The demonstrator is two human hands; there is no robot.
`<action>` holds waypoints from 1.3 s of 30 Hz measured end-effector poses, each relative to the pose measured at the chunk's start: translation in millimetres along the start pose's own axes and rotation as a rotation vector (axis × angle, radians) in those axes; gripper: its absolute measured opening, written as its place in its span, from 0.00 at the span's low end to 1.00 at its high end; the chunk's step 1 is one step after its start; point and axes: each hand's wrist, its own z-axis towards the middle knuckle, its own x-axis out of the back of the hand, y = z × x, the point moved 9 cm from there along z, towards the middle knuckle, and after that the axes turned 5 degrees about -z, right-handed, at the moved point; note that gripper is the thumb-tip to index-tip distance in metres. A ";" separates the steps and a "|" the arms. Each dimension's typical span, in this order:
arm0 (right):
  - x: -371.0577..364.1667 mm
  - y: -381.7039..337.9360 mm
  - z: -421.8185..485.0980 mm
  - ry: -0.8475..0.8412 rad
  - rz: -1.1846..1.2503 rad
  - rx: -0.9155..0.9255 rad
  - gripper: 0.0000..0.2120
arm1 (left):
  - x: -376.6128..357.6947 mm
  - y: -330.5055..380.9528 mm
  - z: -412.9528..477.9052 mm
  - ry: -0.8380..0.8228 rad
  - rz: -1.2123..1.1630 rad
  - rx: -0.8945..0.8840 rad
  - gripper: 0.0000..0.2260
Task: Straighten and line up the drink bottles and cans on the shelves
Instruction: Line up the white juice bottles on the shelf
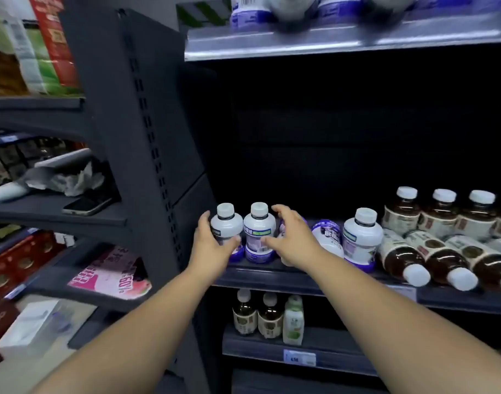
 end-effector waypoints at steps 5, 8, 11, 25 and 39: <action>-12.6 0.5 20.4 0.036 -0.028 -0.047 0.36 | -9.3 -22.7 29.2 -0.025 -0.077 0.049 0.43; -19.3 -0.9 29.8 0.017 0.017 -0.048 0.37 | -14.1 -27.1 35.5 -0.039 -0.082 0.060 0.41; -24.4 -0.4 38.6 -0.055 0.029 -0.024 0.33 | -14.3 -28.6 39.4 -0.033 -0.083 0.071 0.40; -23.7 0.7 54.9 -0.310 0.003 0.049 0.43 | -15.3 -34.2 44.5 -0.048 -0.215 0.151 0.38; -26.0 1.0 56.2 -0.357 0.085 -0.005 0.40 | -18.7 -36.3 37.2 -0.034 -0.375 0.236 0.30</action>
